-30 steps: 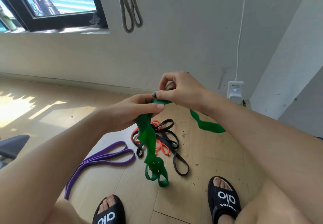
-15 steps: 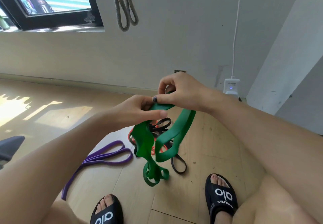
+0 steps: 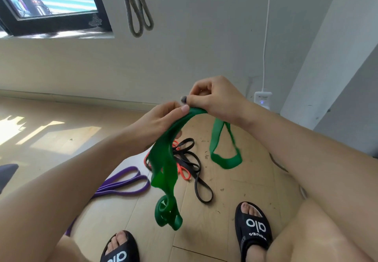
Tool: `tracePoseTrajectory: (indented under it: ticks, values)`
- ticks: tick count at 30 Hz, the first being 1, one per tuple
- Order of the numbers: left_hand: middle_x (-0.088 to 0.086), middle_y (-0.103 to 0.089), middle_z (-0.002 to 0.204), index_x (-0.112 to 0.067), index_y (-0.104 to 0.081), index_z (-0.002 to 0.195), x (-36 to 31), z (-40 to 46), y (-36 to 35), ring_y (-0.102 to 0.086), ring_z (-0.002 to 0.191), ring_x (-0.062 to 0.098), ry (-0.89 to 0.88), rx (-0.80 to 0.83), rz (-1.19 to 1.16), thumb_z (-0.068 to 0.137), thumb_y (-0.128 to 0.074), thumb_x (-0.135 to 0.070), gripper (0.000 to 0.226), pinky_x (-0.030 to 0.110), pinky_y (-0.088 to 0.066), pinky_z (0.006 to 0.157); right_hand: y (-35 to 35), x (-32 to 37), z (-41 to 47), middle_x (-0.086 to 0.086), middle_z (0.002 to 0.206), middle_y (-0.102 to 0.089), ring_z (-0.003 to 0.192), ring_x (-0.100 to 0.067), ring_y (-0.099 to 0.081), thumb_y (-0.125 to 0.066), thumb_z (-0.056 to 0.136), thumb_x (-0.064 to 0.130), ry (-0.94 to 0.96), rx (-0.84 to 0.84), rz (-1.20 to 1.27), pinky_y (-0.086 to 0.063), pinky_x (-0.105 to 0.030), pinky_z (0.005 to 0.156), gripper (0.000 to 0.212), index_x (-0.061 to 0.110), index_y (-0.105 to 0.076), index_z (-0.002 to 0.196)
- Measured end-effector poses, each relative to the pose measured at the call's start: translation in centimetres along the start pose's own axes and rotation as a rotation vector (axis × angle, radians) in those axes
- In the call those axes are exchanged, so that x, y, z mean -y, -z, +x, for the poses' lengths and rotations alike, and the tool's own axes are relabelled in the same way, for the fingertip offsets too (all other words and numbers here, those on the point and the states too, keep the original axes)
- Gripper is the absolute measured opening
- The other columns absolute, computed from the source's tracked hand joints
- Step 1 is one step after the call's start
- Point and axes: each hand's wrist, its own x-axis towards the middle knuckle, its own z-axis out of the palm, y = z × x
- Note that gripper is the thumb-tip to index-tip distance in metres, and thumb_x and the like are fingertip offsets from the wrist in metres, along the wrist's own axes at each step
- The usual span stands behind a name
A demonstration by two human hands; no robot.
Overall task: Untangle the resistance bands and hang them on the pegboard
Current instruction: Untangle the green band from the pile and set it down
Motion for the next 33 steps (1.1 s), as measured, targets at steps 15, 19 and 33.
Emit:
tracePoseTrajectory:
  ticks: [15, 19, 33]
  values:
    - [0.015, -0.069, 0.110, 0.001, -0.053, 0.119, 0.3, 0.3, -0.7, -0.069, 0.100, 0.023, -0.001, 0.139, -0.017, 0.086, -0.074, -0.015, 0.042, 0.027, -0.056, 0.085, 0.8, -0.2, -0.5, 0.002, 0.059, -0.053, 0.047, -0.003, -0.042, -0.076, 0.091, 0.025, -0.093, -0.160, 0.180, -0.036, -0.017, 0.052, 0.025, 0.009, -0.067, 0.073]
    - [0.004, -0.072, 0.095, -0.001, -0.059, 0.109, -0.1, 0.4, -0.7, -0.071, 0.090, 0.017, -0.031, 0.111, 0.055, 0.081, -0.073, -0.022, 0.037, 0.023, -0.055, 0.078, 1.1, 0.0, -0.7, 0.002, 0.056, -0.051, 0.048, -0.007, -0.042, -0.076, 0.092, 0.025, -0.085, -0.157, 0.212, -0.036, -0.017, 0.051, 0.026, 0.008, -0.068, 0.074]
    - [0.003, -0.070, 0.085, -0.001, -0.057, 0.100, -0.3, 0.4, -0.4, -0.065, 0.076, 0.017, -0.109, -0.006, 0.215, 0.103, -0.045, -0.039, 0.039, 0.027, -0.053, 0.067, 2.0, 0.2, -0.1, 0.003, 0.056, -0.046, 0.046, -0.005, -0.041, -0.075, 0.091, 0.017, -0.132, -0.318, 0.336, -0.035, -0.016, 0.047, 0.020, 0.004, -0.067, 0.078]
